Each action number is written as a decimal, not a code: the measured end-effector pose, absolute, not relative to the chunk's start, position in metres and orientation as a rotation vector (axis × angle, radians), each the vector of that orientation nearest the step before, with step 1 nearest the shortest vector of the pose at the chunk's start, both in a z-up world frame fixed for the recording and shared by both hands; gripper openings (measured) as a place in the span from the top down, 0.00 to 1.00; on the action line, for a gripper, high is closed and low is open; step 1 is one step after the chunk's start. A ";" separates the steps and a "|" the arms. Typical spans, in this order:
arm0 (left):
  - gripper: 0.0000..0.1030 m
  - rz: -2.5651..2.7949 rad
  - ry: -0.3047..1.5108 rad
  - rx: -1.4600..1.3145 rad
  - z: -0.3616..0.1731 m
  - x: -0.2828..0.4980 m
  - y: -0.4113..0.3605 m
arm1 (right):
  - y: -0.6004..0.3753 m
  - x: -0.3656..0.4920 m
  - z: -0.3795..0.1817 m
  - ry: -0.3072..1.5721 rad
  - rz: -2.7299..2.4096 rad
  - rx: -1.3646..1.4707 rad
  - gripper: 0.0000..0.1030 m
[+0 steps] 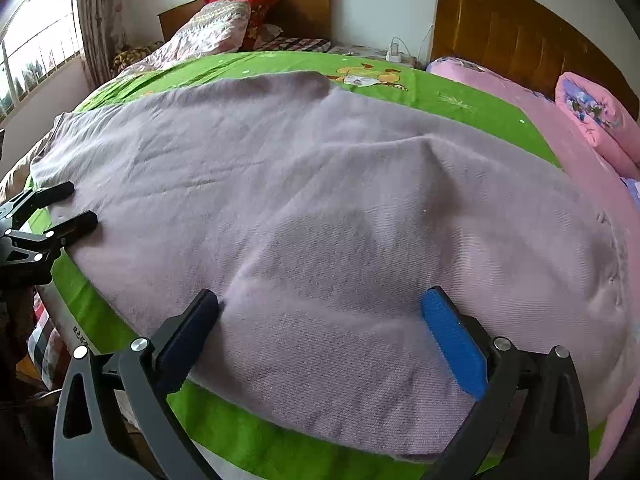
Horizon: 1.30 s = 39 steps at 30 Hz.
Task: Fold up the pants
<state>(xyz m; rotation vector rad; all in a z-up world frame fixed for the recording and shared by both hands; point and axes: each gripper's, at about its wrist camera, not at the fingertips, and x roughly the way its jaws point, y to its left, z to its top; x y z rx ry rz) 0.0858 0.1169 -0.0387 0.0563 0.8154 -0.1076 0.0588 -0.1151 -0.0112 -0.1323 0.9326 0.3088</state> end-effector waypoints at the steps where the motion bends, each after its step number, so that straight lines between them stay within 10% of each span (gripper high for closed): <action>1: 0.01 -0.107 0.816 0.055 -0.039 0.086 0.117 | -0.116 0.058 -0.012 0.925 0.308 -0.127 0.04; 9: 0.02 -0.198 0.798 -0.127 -0.018 0.079 0.154 | -0.096 0.074 0.015 1.000 0.201 -0.157 0.05; 17: 0.02 -0.010 0.663 -0.715 -0.003 0.045 0.362 | 0.049 0.093 0.081 0.713 0.574 -0.232 0.04; 26: 0.02 0.106 0.588 -1.087 -0.027 0.005 0.509 | 0.249 0.103 0.045 0.750 0.888 -0.462 0.04; 39: 0.17 0.053 0.511 -1.322 -0.086 0.035 0.543 | 0.228 0.156 -0.006 0.975 0.797 -0.291 0.04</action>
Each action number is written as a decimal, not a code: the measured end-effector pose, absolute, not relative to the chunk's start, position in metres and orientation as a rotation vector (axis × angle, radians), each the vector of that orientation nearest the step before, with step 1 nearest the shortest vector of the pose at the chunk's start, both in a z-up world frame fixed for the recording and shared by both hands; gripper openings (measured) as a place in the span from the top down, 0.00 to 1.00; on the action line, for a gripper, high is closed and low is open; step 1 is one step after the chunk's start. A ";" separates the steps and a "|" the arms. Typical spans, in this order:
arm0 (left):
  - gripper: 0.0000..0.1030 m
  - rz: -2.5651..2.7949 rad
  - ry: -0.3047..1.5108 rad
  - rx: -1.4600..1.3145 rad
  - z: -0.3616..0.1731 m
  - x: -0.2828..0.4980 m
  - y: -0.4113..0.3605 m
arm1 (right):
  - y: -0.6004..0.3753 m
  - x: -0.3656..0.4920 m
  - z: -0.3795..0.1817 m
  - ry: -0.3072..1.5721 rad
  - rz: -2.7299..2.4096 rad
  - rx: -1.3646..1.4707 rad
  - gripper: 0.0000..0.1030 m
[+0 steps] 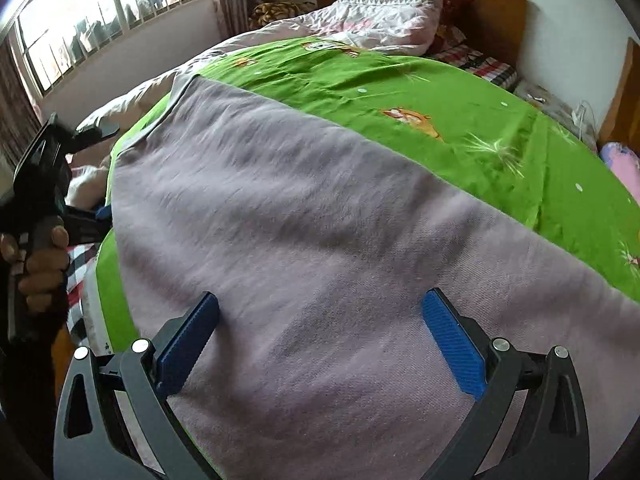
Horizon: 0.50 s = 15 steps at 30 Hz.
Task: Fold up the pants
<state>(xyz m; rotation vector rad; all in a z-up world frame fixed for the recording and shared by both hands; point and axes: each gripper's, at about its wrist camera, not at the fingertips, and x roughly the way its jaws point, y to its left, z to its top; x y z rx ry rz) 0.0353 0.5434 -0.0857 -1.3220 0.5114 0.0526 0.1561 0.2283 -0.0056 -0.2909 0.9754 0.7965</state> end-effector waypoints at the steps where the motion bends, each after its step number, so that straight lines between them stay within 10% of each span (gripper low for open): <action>1: 0.23 0.052 0.503 -1.328 -0.087 0.034 0.545 | 0.230 0.154 -0.006 0.967 0.787 -0.310 0.04; 3: 0.44 0.027 0.490 -1.348 -0.093 0.035 0.548 | 0.233 0.149 -0.007 0.950 0.769 -0.350 0.04; 15: 0.42 -0.006 0.360 -1.405 -0.113 0.045 0.570 | 0.239 0.140 -0.007 0.918 0.774 -0.386 0.04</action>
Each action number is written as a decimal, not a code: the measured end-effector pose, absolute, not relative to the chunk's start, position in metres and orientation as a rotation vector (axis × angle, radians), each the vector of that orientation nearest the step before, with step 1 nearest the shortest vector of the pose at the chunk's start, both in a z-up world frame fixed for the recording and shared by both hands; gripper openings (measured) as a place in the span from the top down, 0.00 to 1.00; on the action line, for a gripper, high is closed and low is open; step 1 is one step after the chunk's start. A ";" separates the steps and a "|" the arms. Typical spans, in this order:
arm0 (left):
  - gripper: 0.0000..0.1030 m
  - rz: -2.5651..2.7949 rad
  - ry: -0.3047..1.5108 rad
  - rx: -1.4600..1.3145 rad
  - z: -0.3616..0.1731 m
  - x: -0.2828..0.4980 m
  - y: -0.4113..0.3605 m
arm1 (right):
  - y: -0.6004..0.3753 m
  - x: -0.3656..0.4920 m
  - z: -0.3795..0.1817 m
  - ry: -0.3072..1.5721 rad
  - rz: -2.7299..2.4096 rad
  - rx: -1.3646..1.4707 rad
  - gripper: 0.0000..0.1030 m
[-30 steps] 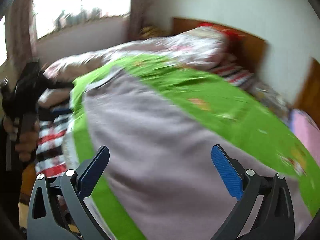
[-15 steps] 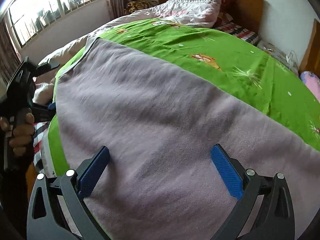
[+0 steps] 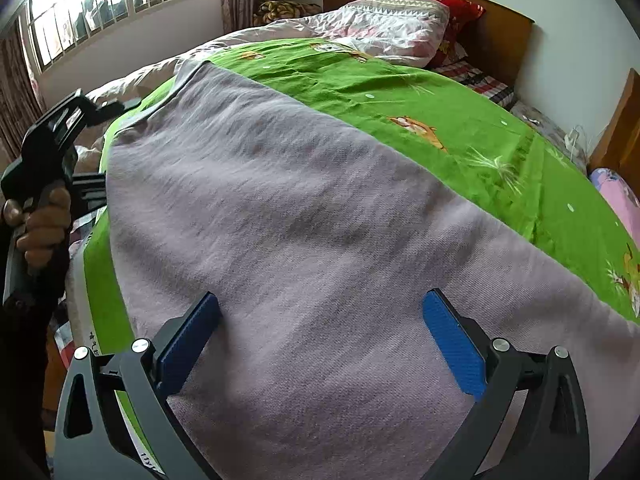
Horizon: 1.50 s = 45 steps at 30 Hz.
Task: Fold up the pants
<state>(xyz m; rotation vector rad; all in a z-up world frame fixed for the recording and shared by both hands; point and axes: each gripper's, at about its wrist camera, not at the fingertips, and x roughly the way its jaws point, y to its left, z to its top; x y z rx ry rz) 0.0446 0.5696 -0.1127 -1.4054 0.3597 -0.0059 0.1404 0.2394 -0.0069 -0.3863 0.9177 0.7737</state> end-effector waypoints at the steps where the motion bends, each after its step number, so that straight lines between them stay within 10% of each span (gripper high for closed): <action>1: 0.44 -0.003 0.368 -1.394 -0.112 0.048 0.569 | 0.239 0.140 -0.007 0.917 0.774 -0.385 0.04; 3: 0.80 0.025 0.416 -1.355 -0.112 0.053 0.566 | 0.240 0.140 -0.007 0.915 0.774 -0.383 0.04; 10: 0.84 0.152 0.467 -1.251 -0.085 0.053 0.550 | 0.239 0.141 -0.007 0.917 0.790 -0.371 0.04; 20: 0.84 0.180 0.417 -0.277 0.096 0.083 0.321 | 0.033 0.169 0.089 0.678 0.661 0.331 0.05; 32: 0.83 -0.157 0.681 0.601 -0.040 0.092 0.024 | -0.125 0.123 0.091 0.614 0.413 0.428 0.04; 35: 0.76 -0.231 0.720 0.459 -0.028 0.100 0.042 | -0.127 0.120 0.070 0.690 0.429 0.442 0.04; 39: 0.26 -0.327 0.646 0.265 -0.004 0.067 0.078 | -0.119 0.117 0.046 0.790 0.487 0.473 0.04; 45: 0.11 -0.185 0.501 -0.041 0.024 0.017 0.186 | -0.088 0.117 0.011 1.004 0.633 0.551 0.04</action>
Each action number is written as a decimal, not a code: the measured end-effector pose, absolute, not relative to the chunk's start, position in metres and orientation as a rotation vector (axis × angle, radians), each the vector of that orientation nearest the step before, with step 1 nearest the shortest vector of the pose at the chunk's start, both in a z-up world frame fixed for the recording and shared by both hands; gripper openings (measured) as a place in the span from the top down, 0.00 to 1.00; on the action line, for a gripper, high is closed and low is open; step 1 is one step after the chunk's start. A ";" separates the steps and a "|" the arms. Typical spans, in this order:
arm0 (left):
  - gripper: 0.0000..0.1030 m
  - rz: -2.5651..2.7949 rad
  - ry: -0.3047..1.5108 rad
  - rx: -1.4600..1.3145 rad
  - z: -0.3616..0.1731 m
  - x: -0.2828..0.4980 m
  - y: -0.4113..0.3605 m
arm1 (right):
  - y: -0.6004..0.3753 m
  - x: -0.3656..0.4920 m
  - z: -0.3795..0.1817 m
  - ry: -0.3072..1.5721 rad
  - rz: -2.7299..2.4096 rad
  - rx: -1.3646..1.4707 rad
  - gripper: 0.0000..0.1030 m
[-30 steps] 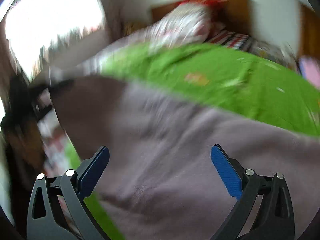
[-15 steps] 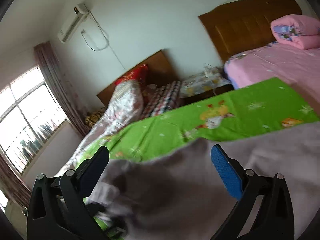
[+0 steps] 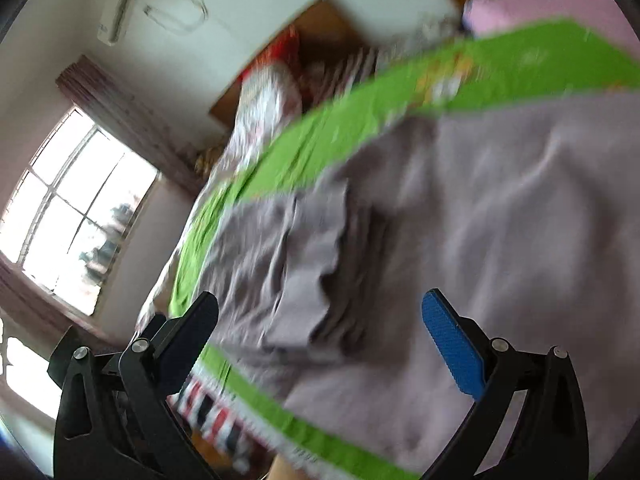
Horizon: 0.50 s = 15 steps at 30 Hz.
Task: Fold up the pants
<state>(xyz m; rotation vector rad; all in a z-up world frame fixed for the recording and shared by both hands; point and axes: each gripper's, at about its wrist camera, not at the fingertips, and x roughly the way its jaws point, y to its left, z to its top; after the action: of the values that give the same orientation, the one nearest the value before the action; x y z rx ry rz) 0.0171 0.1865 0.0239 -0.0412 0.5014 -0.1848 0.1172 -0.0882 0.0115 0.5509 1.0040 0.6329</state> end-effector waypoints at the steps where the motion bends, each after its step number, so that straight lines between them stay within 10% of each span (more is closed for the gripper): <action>1: 0.11 -0.132 0.514 -0.051 0.023 0.020 0.199 | -0.082 0.117 0.006 1.047 0.637 0.552 0.04; 15: 0.11 0.047 0.577 -0.185 -0.011 -0.004 0.268 | 0.016 0.097 0.005 1.187 0.611 0.071 0.04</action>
<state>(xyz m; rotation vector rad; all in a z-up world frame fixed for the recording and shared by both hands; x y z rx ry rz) -0.0035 0.2676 -0.0110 -0.1851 0.5765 0.0475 0.0968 0.0161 0.0050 0.0706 1.1866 0.6112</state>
